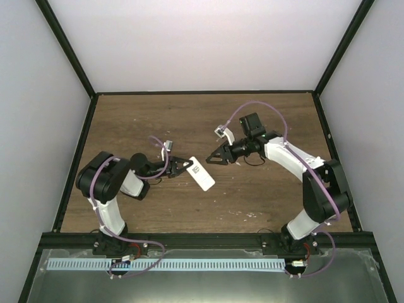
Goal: Load the batteries into the remote control
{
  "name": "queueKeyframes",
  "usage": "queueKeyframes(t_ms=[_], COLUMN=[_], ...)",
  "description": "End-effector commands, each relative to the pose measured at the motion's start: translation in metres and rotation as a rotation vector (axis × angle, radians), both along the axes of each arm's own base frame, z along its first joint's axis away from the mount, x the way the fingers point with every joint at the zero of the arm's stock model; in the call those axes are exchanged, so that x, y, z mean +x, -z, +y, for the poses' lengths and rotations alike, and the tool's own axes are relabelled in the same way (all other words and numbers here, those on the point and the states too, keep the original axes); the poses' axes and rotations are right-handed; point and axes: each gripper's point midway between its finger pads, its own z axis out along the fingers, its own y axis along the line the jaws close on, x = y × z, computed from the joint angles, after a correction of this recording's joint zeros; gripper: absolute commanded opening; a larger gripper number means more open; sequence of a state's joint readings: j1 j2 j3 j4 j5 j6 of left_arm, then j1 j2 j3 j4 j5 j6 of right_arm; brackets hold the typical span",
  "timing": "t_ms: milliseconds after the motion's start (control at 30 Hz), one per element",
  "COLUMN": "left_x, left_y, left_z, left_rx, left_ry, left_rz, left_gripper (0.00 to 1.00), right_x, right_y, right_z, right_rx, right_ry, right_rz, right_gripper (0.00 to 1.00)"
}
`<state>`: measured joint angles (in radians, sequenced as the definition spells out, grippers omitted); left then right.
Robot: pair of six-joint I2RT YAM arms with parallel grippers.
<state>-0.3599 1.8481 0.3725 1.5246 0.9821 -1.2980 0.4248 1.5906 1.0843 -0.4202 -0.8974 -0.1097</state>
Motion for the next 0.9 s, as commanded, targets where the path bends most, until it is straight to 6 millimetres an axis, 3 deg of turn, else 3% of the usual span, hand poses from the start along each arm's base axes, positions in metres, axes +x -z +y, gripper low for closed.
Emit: queueKeyframes(t_ms=[0,133,433,867], left_x=[-0.013,-0.022,-0.031,-0.038], left_y=[-0.038,-0.048,-0.062,-0.07], left_z=[-0.002,-0.001,0.0,0.0], left_rx=[-0.059,-0.07,-0.083,-0.086], left_ry=[0.072,0.093,0.121,0.15], left_rz=[-0.109,-0.118,-0.152,-0.186], left_gripper=[0.0,0.0,0.0,0.0], right_x=[-0.034,-0.05,-0.082,-0.1], right_y=[-0.028,-0.03,-0.012,-0.008], right_z=[0.002,0.003,0.019,0.03], right_rx=[0.1,0.099,0.066,0.069], right_ry=[-0.091,-0.127,-0.209,-0.278], right_rz=[0.105,0.164,0.261,0.334], right_gripper=[0.53,0.53,0.53,0.47])
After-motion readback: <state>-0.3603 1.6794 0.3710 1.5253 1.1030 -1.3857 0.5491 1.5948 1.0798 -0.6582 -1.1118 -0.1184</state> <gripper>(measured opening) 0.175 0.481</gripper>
